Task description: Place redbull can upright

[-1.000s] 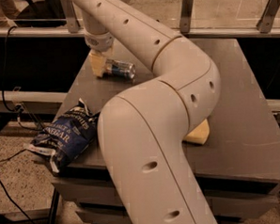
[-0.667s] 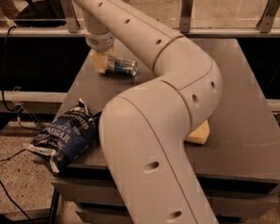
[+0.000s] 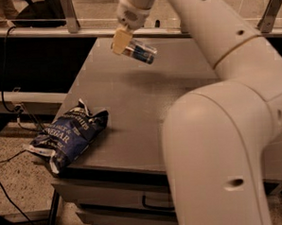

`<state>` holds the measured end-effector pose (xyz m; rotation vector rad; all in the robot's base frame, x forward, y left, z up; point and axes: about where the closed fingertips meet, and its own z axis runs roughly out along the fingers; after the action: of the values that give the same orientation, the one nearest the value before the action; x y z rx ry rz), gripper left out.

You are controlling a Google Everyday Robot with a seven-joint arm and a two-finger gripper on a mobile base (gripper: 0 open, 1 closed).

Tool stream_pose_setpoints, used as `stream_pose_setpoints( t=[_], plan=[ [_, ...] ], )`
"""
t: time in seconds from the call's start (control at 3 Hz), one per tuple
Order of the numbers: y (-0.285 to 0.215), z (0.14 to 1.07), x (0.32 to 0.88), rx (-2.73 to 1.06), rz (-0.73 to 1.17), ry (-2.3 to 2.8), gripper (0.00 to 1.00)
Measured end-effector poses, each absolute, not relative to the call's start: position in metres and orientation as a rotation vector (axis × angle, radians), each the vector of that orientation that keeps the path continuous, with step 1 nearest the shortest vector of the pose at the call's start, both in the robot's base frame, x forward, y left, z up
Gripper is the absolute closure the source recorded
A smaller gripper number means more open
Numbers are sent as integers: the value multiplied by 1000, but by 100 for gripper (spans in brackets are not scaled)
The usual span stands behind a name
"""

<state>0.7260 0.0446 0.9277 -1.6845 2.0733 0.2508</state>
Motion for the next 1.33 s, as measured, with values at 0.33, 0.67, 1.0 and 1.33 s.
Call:
stream_pose_setpoints(
  t=[0.33, 0.67, 1.0, 1.33],
  plan=[
    [11, 969, 703, -1635, 446, 1845, 100],
    [-19, 988, 691, -1525, 634, 1624, 100],
    [-50, 1002, 680, -1362, 801, 1423, 100],
    [-67, 1004, 672, -1204, 830, 1342, 100]
  ],
)
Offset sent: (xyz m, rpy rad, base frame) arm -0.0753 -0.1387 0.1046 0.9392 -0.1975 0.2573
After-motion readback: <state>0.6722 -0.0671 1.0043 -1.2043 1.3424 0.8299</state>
